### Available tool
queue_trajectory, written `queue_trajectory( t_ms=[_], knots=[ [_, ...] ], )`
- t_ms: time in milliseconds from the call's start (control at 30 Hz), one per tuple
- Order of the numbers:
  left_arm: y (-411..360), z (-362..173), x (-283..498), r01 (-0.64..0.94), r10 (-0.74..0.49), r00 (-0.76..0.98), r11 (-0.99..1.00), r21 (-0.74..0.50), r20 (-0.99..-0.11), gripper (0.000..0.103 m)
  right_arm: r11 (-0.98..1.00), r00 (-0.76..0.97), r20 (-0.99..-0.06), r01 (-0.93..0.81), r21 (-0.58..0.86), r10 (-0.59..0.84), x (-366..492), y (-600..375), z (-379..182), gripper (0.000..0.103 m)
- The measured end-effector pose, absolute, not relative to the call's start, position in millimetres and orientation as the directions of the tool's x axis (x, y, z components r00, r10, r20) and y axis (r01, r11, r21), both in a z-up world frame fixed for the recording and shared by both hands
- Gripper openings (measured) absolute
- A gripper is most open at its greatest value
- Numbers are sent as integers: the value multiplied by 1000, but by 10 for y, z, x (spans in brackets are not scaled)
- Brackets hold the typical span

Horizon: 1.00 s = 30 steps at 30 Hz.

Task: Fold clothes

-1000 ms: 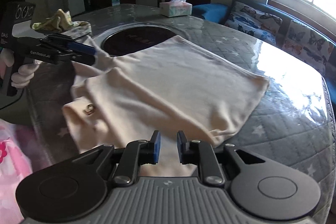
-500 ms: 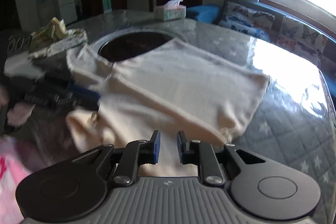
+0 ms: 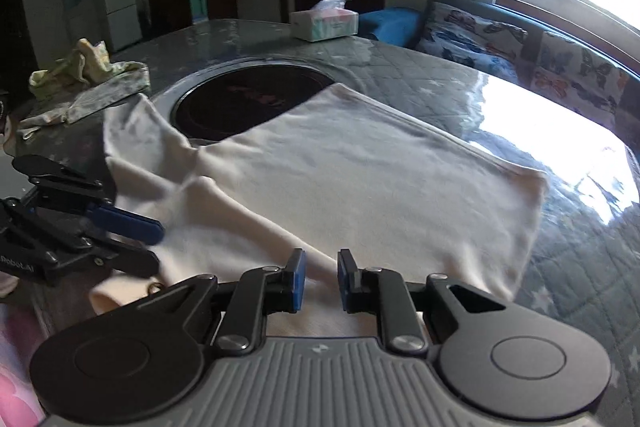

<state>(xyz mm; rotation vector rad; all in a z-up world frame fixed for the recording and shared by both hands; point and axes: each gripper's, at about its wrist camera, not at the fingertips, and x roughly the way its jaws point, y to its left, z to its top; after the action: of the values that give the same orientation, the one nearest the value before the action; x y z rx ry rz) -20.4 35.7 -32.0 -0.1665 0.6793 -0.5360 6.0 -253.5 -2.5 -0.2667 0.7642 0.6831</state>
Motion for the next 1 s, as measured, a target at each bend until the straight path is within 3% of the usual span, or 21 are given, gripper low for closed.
queue_trajectory(
  t_ms=[300, 467, 633, 1000],
  knots=[
    [573, -223, -295, 366, -487, 696, 873, -322, -528, 34, 701, 489, -712, -713, 6, 504, 56, -2172, -12, 17],
    [842, -207, -352, 274, -409, 737, 908, -316, -538, 35, 645, 445, -710, -764, 16, 545, 40, -1869, -20, 17],
    [1225, -202, -395, 118, -273, 785, 947, -297, -556, 35, 612, 414, -718, -791, 21, 559, 28, -1626, -96, 20],
    [2034, -179, -308, -276, 104, 816, 935, -225, -568, 46, 608, 413, -708, -793, 30, 573, -52, -1599, -38, 23]
  ],
)
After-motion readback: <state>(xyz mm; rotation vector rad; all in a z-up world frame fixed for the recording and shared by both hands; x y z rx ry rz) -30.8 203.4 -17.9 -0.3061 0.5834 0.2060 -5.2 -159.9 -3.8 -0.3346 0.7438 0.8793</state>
